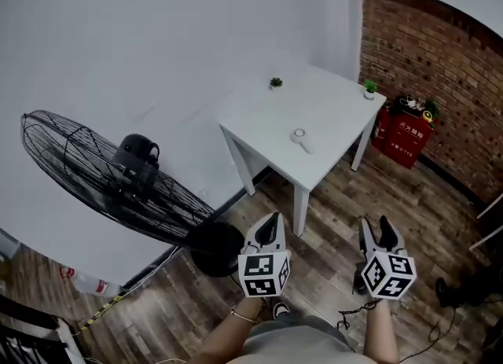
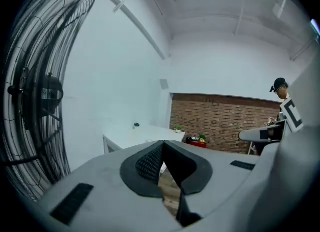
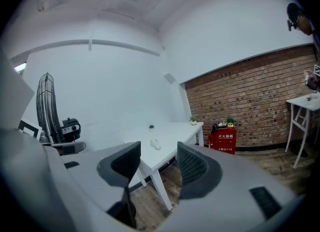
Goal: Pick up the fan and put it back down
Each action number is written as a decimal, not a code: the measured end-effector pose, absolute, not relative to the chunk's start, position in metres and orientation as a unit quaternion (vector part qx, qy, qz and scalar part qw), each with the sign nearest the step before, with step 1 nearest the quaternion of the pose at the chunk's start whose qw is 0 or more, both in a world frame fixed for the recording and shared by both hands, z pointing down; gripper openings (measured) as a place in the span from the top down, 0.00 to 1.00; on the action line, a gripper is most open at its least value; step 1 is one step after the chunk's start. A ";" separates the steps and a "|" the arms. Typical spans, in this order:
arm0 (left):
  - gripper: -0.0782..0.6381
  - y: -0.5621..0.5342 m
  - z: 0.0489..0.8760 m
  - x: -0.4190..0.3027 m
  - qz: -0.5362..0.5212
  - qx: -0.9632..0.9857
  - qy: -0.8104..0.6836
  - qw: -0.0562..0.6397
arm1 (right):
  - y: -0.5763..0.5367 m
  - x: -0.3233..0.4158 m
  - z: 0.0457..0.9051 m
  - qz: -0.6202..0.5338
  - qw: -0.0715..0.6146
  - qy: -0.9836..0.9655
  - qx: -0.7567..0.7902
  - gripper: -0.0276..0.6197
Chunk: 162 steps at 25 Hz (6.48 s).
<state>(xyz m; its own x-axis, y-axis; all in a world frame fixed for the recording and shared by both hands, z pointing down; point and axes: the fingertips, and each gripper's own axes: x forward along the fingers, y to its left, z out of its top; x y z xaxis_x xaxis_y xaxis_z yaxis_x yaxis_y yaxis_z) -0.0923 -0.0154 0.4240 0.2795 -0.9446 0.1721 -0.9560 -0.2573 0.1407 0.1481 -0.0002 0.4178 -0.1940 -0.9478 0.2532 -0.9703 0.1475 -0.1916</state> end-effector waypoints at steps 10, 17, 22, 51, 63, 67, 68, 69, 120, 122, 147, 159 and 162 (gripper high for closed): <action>0.88 -0.088 0.445 -0.075 0.038 0.757 -0.638 0.138 | -0.093 0.180 0.436 0.178 0.055 -0.772 0.607 0.60; 0.88 -0.150 0.429 -0.086 0.012 0.699 -0.703 0.128 | -0.198 0.164 0.426 0.167 0.067 -0.826 0.535 0.60; 0.88 -0.173 0.421 -0.100 0.004 0.669 -0.732 0.128 | -0.241 0.142 0.417 0.152 0.093 -0.853 0.490 0.59; 0.88 -0.194 0.494 -0.152 0.045 0.600 -0.777 0.184 | -0.340 0.078 0.497 0.172 0.182 -0.866 0.432 0.59; 0.88 -0.195 0.541 -0.169 0.047 0.557 -0.799 0.219 | -0.382 0.039 0.553 0.185 0.219 -0.872 0.397 0.58; 0.88 -0.192 0.552 -0.173 0.051 0.544 -0.805 0.230 | -0.392 0.025 0.572 0.188 0.234 -0.873 0.383 0.58; 0.88 -0.193 0.555 -0.174 0.052 0.542 -0.806 0.232 | -0.395 0.023 0.576 0.189 0.238 -0.873 0.381 0.58; 0.88 -0.193 0.557 -0.174 0.053 0.540 -0.807 0.233 | -0.398 0.022 0.581 0.189 0.241 -0.873 0.380 0.57; 0.88 -0.154 0.599 -0.190 0.056 0.492 -0.824 0.275 | -0.441 0.000 0.655 0.189 0.366 -0.825 0.387 0.66; 0.88 -0.155 0.597 -0.188 0.056 0.493 -0.824 0.275 | -0.441 0.000 0.653 0.188 0.367 -0.826 0.385 0.66; 0.88 -0.165 0.574 -0.146 0.066 0.546 -0.793 0.262 | -0.426 0.044 0.588 0.167 0.273 -0.847 0.425 0.67; 0.88 -0.188 0.498 -0.116 0.043 0.622 -0.755 0.204 | -0.381 0.111 0.466 0.129 0.173 -0.842 0.494 0.67; 0.88 -0.198 0.475 -0.105 0.033 0.643 -0.742 0.186 | -0.363 0.133 0.431 0.112 0.139 -0.838 0.516 0.67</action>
<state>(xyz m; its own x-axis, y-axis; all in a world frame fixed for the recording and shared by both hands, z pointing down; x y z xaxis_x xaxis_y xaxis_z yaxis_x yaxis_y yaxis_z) -0.1051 -0.1978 0.4753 -0.1027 -0.9422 0.3189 -0.9671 0.1696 0.1897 0.1329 -0.3630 0.4312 -0.4296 -0.8328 0.3492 -0.8953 0.4433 -0.0442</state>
